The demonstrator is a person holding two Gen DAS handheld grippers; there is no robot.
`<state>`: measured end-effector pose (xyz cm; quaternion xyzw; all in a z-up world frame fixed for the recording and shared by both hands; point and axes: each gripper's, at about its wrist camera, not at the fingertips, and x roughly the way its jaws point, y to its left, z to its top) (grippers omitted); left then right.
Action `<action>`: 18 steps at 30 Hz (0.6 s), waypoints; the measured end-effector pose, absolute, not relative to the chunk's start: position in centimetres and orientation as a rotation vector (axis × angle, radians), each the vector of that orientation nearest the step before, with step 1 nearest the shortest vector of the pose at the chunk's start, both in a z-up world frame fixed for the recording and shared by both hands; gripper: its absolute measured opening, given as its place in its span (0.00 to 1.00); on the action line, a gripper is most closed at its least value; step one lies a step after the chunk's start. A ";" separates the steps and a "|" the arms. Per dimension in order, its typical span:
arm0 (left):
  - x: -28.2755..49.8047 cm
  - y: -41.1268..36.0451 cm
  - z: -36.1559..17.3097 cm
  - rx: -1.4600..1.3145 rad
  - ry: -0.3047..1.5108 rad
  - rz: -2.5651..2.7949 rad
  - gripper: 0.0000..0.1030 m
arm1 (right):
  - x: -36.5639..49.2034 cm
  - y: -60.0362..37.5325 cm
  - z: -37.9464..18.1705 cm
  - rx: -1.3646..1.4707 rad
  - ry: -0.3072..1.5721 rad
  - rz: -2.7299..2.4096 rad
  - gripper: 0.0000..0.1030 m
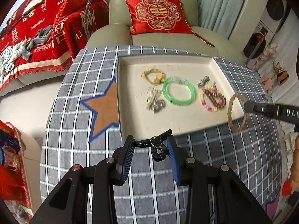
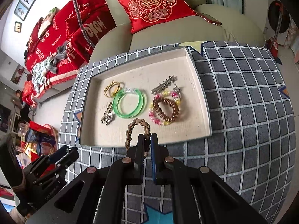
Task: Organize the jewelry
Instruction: 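Carry the black clip with the left tool while the right tool drops the braided bracelet in the tray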
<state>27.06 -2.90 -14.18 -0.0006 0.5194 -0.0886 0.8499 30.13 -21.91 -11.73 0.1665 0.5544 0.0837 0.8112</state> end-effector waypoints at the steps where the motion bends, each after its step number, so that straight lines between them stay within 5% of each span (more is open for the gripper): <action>1: 27.5 -3.0 -14.1 -0.007 1.091 -0.187 0.49 | 30.4 -21.9 -11.9 0.362 1.186 0.178 0.06; 18: 33.3 -5.8 -17.3 0.025 1.117 -0.178 0.49 | 35.0 -20.5 -18.2 0.443 1.296 0.187 0.06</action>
